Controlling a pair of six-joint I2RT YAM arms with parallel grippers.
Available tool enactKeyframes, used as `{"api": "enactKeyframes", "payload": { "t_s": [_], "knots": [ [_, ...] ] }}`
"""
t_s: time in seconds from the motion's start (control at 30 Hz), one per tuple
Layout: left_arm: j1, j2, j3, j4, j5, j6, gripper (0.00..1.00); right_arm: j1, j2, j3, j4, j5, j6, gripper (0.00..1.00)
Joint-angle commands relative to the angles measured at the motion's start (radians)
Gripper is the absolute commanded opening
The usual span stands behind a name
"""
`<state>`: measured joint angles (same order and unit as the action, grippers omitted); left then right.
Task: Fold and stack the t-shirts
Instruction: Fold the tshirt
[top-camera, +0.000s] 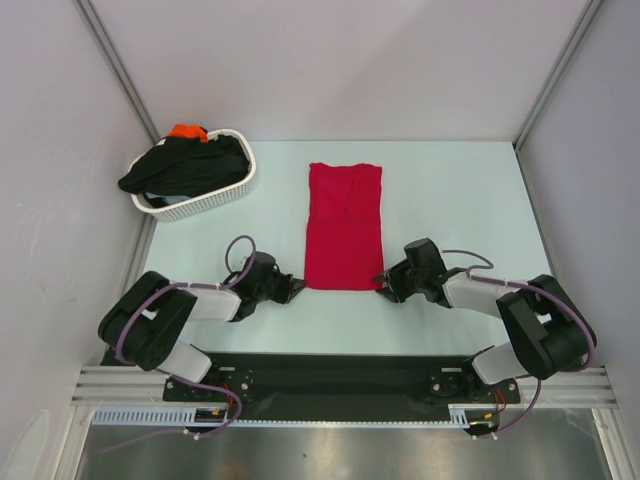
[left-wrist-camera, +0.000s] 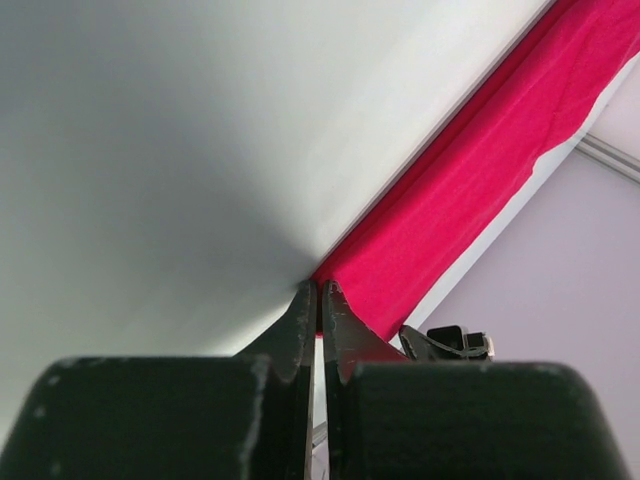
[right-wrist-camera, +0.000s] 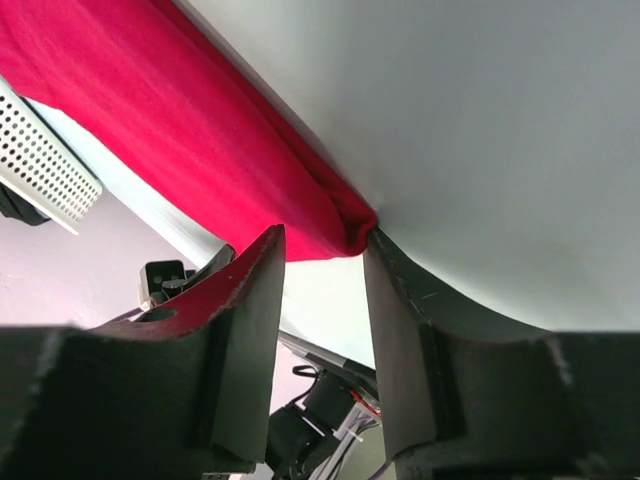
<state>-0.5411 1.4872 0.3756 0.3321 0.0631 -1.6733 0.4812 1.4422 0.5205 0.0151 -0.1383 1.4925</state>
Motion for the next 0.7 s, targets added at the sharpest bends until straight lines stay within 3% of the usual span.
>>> {"api": "enactKeyframes", "payload": {
  "t_s": [0.0, 0.13, 0.23, 0.27, 0.3, 0.5, 0.67],
  "knots": [
    [0.003, 0.016, 0.017, -0.001, 0.021, 0.030, 0.02, 0.000, 0.035, 0.007, -0.089, 0.105, -0.037, 0.42],
    [0.013, 0.019, 0.019, 0.005, 0.024, 0.046, 0.00, -0.004, 0.027, 0.001, -0.109, 0.112, -0.046, 0.35],
    [0.021, 0.031, 0.025, 0.016, 0.041, 0.060, 0.00, -0.021, 0.037, -0.013, -0.081, 0.083, -0.069, 0.18],
    [0.024, 0.036, 0.028, 0.013, 0.061, 0.066, 0.00, -0.027, 0.040, -0.013, -0.075, 0.065, -0.080, 0.03],
    [0.024, 0.047, 0.043, 0.001, 0.075, 0.075, 0.00, -0.030, 0.041, -0.013, -0.060, 0.056, -0.089, 0.00],
    [0.030, 0.010, 0.063, -0.131, 0.133, 0.125, 0.00, -0.039, 0.009, -0.014, -0.047, -0.017, -0.219, 0.00],
    [0.030, -0.129, -0.001, -0.206, 0.130, 0.159, 0.00, -0.015, -0.081, -0.013, -0.087, -0.030, -0.297, 0.00]
  ]
}}
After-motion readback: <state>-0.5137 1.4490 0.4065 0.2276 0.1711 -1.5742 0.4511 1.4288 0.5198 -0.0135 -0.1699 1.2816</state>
